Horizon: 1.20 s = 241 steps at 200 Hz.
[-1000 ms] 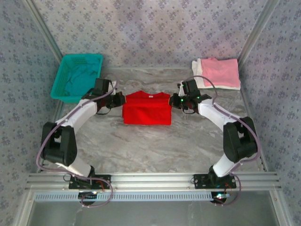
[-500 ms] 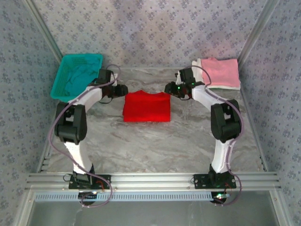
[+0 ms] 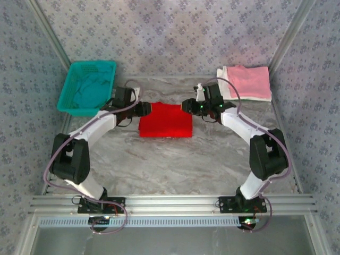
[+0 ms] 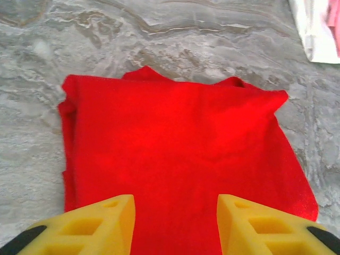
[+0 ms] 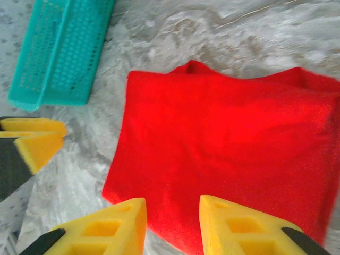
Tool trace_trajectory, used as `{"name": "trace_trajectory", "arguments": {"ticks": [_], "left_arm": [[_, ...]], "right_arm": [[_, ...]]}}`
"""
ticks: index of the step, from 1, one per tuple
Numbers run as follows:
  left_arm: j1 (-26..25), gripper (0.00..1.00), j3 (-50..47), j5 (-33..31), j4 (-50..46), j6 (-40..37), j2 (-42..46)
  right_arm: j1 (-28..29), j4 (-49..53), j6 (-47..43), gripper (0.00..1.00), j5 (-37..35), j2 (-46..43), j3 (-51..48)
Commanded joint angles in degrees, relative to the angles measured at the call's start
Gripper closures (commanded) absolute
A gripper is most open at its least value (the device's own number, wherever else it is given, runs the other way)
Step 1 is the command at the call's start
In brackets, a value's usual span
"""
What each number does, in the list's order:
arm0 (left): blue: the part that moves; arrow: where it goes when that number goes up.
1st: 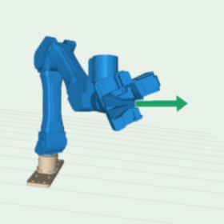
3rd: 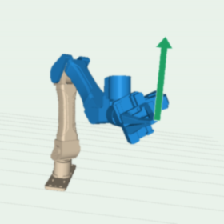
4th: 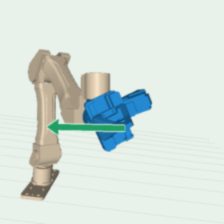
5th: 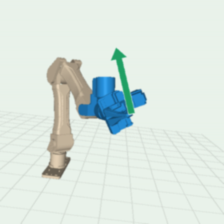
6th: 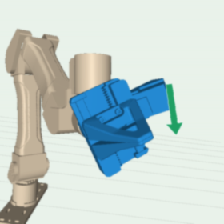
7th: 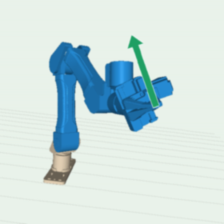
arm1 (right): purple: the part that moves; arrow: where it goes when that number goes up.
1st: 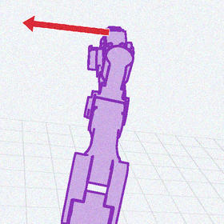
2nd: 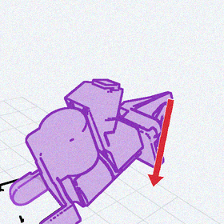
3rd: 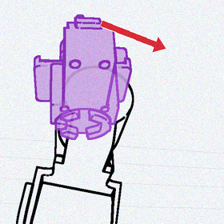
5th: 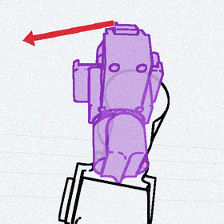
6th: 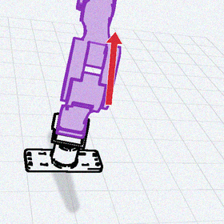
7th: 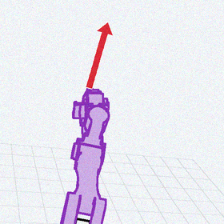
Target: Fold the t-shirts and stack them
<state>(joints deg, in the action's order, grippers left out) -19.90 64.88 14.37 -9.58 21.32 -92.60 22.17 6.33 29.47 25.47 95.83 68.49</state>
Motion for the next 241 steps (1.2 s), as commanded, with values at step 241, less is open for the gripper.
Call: {"name": "trace_trajectory", "arguments": {"ticks": [241], "left_arm": [[2.19,0.63,-4.89,10.55,13.77,7.05,-8.09]], "right_arm": [[2.16,-8.03,4.45,0.61,4.79,11.00,-3.64]]}}
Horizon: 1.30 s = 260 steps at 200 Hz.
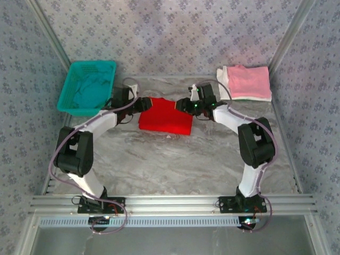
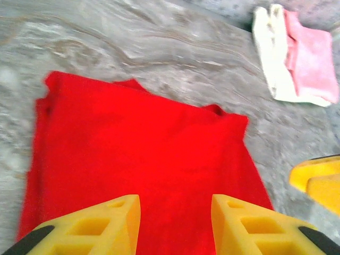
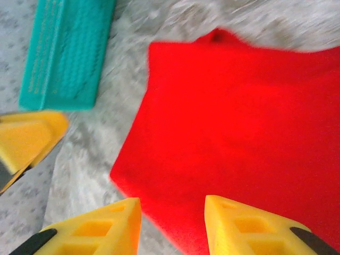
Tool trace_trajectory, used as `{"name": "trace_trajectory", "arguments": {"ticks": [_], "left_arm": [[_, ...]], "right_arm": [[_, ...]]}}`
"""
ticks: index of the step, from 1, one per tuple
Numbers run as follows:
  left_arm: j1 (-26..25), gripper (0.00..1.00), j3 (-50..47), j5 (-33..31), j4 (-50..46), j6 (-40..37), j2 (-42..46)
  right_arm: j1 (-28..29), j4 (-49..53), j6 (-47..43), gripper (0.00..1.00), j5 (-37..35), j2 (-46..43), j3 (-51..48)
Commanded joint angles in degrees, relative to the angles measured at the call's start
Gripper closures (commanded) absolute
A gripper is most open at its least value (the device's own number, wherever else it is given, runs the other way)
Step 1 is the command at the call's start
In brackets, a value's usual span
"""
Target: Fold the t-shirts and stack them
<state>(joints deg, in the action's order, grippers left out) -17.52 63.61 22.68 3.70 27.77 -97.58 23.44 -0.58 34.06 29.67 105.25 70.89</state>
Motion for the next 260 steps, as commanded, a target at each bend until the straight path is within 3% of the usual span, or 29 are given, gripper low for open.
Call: {"name": "trace_trajectory", "arguments": {"ticks": [1,61,108,138,164,194,210,260], "left_arm": [[-0.17,0.63,-3.74,2.22,0.54,0.61,-3.21],[0.10,0.66,-9.28,-0.73,2.94,0.48,-7.20],[0.29,0.66,-7.02,-2.23,-0.80,-0.25,-2.03],[-0.77,0.64,-0.91,-3.55,-4.46,-2.87,-1.81],[-2.95,0.64,7.44,-5.34,-10.26,-6.67,-6.88],[-3.93,0.64,13.02,-5.93,-12.99,-7.49,-13.01],[-3.93,0.64,13.73,-6.80,-13.28,-7.05,-15.36],[-4.02,0.65,11.42,-8.61,-12.67,-5.15,-19.14]], "right_arm": [[0.90,-1.24,-0.10,0.61,0.53,1.65,-6.12],[0.39,-1.97,-1.59,0.61,-1.61,7.89,-8.21],[0.04,0.42,-2.57,0.61,-1.46,2.63,-8.24],[-0.15,2.49,-3.75,0.51,-4.98,-3.22,-8.31],[-1.22,5.30,-4.12,0.37,-10.76,-5.55,-8.58],[-3.56,7.36,-2.80,0.33,-13.99,-6.49,-9.81],[-4.37,7.67,-2.42,0.23,-17.69,-6.96,-11.10],[-5.83,10.22,-3.14,0.19,-17.77,-2.36,-8.56]]}}
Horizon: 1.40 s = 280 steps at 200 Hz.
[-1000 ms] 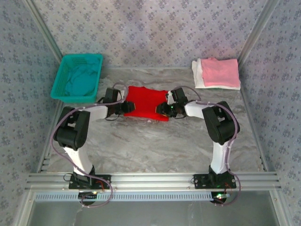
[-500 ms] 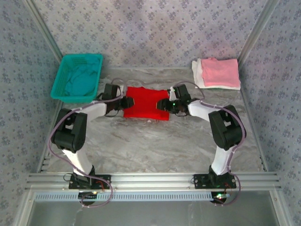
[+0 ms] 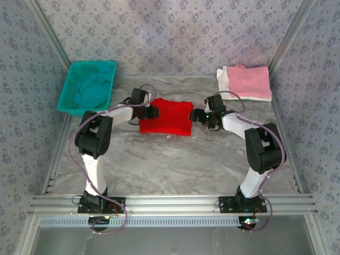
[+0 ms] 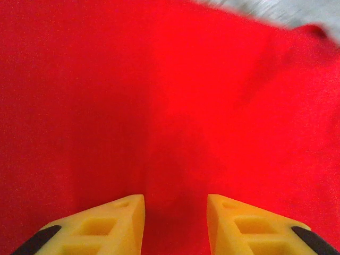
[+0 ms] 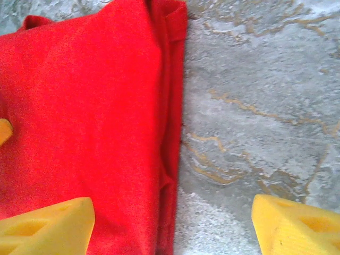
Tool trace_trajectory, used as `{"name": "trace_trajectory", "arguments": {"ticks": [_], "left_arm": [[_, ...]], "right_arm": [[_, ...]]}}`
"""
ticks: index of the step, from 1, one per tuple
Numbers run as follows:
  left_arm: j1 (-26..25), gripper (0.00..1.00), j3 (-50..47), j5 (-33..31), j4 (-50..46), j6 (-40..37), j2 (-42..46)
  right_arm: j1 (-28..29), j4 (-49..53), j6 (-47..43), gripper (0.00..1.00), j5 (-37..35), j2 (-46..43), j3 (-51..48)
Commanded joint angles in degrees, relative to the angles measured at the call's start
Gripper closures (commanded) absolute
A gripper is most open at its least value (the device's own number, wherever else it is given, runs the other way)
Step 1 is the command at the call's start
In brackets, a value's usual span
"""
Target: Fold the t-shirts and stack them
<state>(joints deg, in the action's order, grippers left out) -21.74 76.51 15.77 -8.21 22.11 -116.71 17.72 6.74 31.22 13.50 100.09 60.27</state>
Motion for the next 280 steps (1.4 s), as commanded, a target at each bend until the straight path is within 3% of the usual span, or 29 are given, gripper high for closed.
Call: {"name": "trace_trajectory", "arguments": {"ticks": [1,92,132,155,202,210,227,280], "left_arm": [[0.20,0.65,-1.64,-1.75,-0.63,0.54,-0.01],[0.38,0.66,-8.72,-3.24,4.82,3.19,0.92],[0.29,0.66,-8.89,-1.71,6.51,4.34,0.82],[0.29,0.66,-9.09,-1.59,7.49,4.86,1.19],[0.38,0.65,-10.20,-2.39,8.99,4.96,3.52],[0.37,0.65,-10.24,-2.00,9.62,4.95,3.70],[0.51,0.65,-9.94,-1.63,10.05,4.96,3.56],[0.91,0.65,-11.03,-1.26,12.24,5.47,3.52]], "right_arm": [[-0.08,2.87,-0.29,0.19,-1.52,2.95,2.14],[3.59,4.11,0.27,0.19,2.96,15.53,12.18],[5.01,1.11,2.22,0.26,6.51,19.75,14.44],[5.31,0.67,2.76,0.34,7.98,21.98,16.23],[4.73,-1.44,4.37,0.65,8.53,23.65,18.43],[4.66,-2.36,4.37,0.64,8.64,23.66,18.56],[4.71,-3.26,6.16,0.51,10.96,24.49,20.31],[6.41,-2.19,8.39,0.54,14.25,29.35,24.05]]}}
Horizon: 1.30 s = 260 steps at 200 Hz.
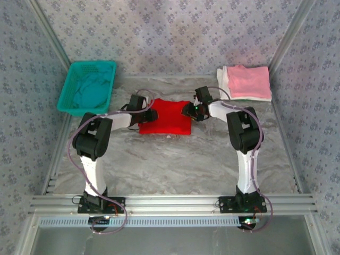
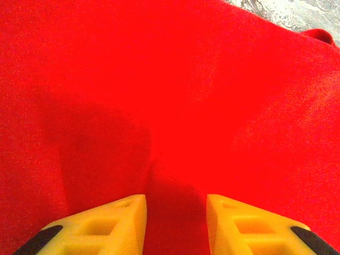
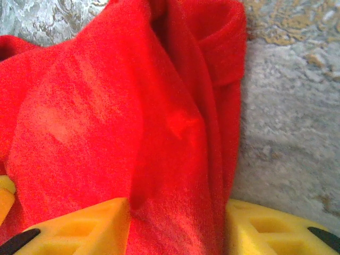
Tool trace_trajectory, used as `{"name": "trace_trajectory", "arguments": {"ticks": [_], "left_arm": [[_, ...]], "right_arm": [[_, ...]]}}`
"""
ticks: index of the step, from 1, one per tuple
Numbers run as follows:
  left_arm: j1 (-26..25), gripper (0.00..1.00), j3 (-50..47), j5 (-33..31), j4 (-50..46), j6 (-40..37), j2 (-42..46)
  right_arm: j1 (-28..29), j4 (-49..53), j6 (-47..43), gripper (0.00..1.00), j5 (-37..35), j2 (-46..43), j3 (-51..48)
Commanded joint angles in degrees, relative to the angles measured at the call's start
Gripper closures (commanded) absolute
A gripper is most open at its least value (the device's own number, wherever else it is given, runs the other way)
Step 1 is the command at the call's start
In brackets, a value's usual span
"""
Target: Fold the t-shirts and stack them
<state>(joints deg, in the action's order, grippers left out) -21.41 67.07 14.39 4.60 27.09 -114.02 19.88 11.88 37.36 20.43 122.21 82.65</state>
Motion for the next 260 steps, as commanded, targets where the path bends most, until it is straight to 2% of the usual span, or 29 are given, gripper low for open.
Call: {"name": "trace_trajectory", "arguments": {"ticks": [1,18,31,42,67,80,101,115,128,150,190,207,225,260], "left_arm": [[0.62,0.65,-1.63,0.12,-0.52,0.54,0.87],[0.67,0.65,-1.68,0.49,0.05,0.66,0.84],[0.75,0.65,-1.72,0.74,0.36,1.01,1.39],[0.93,0.65,-2.56,1.12,1.60,1.63,2.72],[1.37,0.52,-6.77,0.42,6.20,3.55,10.49],[1.37,0.46,-9.27,-1.32,7.65,3.60,16.55],[1.20,0.34,-14.20,-5.50,8.75,2.78,27.49],[1.24,0.23,-17.14,-8.94,7.66,1.93,34.08],[1.34,0.22,-18.98,-10.70,5.56,0.20,38.80],[1.49,0.18,-21.74,-13.86,1.87,-1.98,43.96],[2.60,0.17,-26.37,-14.48,1.19,-1.78,47.23],[2.69,0.17,-27.17,-14.60,1.53,-1.87,47.00],[2.86,0.17,-27.46,-14.65,1.72,-2.03,46.23],[3.12,0.17,-27.34,-14.56,2.08,-2.48,44.16]], "right_arm": [[4.31,-7.36,2.30,0.54,7.33,7.33,1.69],[4.43,-8.41,3.09,0.60,7.39,8.39,2.20],[4.17,-9.34,3.59,0.72,8.25,8.95,2.83],[3.65,-9.49,3.80,0.78,8.78,9.18,3.58],[1.83,-9.48,3.56,0.90,10.78,8.96,4.99],[0.72,-8.20,2.36,1.00,11.50,8.28,5.69],[-2.05,-4.50,-0.83,1.00,11.57,5.40,7.11],[-4.32,2.83,-8.86,1.00,10.98,4.44,11.56],[-6.51,13.55,-15.74,1.00,11.04,4.77,18.31],[-10.81,23.08,-22.54,1.00,6.90,4.98,27.25],[-15.74,43.10,-37.52,1.00,-2.23,10.42,51.67],[-17.31,44.97,-41.27,1.00,-8.20,12.05,58.24],[-19.00,42.62,-45.26,1.00,-12.30,12.09,60.08],[-22.29,37.61,-49.87,1.00,-13.72,13.07,63.22]]}}
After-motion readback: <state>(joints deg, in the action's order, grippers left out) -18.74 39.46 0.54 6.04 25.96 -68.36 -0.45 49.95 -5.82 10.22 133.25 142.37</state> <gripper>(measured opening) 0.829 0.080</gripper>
